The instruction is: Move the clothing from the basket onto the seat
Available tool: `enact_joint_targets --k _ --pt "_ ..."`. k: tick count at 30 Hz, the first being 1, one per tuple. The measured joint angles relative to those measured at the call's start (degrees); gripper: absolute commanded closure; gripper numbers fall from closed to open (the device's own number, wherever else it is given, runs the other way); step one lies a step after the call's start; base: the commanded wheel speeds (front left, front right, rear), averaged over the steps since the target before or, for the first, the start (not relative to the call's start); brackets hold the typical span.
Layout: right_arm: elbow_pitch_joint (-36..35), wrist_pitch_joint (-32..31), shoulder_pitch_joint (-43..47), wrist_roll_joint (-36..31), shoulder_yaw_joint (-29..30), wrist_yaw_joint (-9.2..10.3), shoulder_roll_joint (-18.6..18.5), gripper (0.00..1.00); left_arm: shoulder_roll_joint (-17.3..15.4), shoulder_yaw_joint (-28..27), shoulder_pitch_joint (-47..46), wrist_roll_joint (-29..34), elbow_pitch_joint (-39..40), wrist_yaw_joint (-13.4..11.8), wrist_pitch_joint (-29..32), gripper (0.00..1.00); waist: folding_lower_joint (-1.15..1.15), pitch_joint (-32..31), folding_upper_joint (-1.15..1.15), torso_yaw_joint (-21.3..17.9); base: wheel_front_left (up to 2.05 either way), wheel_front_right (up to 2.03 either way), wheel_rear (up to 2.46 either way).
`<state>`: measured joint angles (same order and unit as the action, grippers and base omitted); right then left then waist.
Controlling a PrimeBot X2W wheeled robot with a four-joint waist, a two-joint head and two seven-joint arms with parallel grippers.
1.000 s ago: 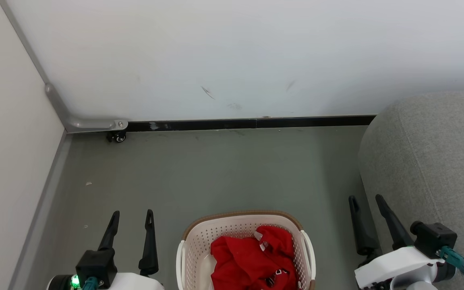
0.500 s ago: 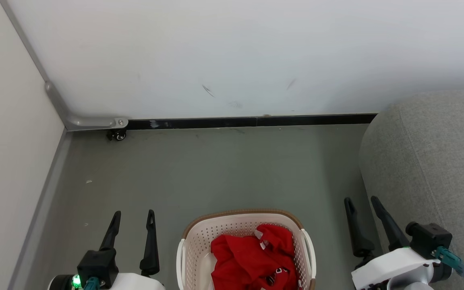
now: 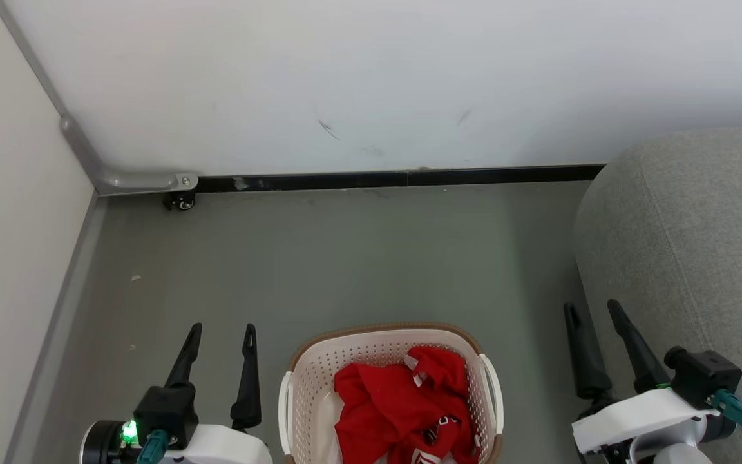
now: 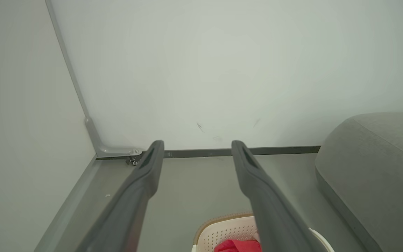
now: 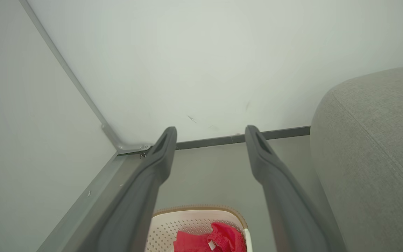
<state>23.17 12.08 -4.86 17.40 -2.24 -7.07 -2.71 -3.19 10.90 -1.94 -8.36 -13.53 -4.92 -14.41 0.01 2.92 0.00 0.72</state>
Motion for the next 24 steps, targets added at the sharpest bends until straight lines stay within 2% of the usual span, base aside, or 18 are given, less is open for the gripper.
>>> enact_joint_targets --k 16,24 --pt "-4.1 0.8 0.1 -1.4 5.5 0.0 0.2 0.0 -0.1 3.7 -6.7 2.1 -4.9 2.7 0.0 0.0 0.0 5.2 0.0 -1.8 0.0 0.0 0.0" --pt "-6.3 1.1 -0.2 -1.4 6.4 0.0 0.2 0.0 0.0 5.1 -10.6 3.1 -8.2 3.7 0.0 0.0 0.0 8.8 0.0 -3.0 0.0 0.0 0.0"
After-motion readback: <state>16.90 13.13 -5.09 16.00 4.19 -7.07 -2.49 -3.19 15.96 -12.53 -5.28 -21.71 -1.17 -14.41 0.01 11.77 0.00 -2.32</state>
